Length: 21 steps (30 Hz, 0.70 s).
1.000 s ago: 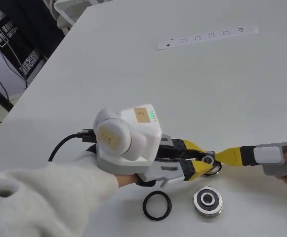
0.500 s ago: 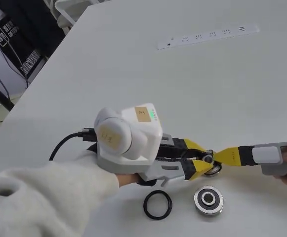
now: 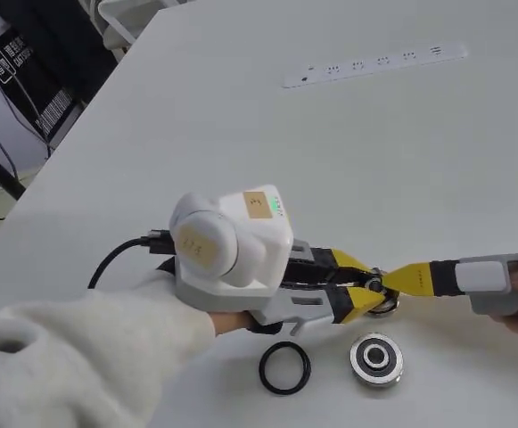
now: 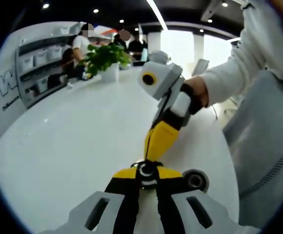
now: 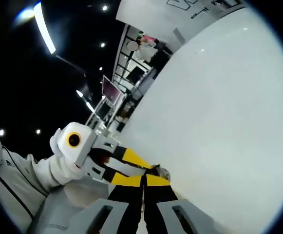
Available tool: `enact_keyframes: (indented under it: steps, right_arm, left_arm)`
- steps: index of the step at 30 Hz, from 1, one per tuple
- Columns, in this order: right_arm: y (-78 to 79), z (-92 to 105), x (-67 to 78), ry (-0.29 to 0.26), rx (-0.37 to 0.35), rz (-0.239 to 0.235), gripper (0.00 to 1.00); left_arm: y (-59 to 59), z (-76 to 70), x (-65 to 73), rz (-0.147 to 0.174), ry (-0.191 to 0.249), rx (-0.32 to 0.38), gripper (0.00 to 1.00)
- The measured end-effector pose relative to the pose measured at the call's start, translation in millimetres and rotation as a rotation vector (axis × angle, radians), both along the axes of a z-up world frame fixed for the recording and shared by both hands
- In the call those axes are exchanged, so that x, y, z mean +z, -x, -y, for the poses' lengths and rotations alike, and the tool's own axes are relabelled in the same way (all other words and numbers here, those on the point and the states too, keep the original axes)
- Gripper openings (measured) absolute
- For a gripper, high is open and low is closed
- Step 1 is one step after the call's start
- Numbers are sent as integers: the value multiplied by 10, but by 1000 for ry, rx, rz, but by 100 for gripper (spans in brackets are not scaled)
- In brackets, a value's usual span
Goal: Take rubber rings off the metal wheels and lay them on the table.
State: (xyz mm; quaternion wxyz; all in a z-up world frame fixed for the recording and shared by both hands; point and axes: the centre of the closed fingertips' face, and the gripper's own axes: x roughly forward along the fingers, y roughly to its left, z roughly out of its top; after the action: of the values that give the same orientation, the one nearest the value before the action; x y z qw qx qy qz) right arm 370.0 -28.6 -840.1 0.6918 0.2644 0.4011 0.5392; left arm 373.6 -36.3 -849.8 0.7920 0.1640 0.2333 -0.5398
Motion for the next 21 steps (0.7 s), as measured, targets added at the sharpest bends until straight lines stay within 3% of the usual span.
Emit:
enact_keyframes:
  steps: [9,13,16,21]
  right_arm:
    - [6,-7,35,-20,-6,3,0]
    - [-8,-43,124,-61,-12,0,0]
    - [-37,-30,88,-16,-13,29,0]
    - [-45,4,64,-16,-31,3,0]
  left_arm:
    - [-4,2,1,-1,4,7,13]
    - [-7,4,1,-2,8,9,13]
    - [-8,4,2,-2,10,11,13]
    - [-2,7,5,7,3,11,13]
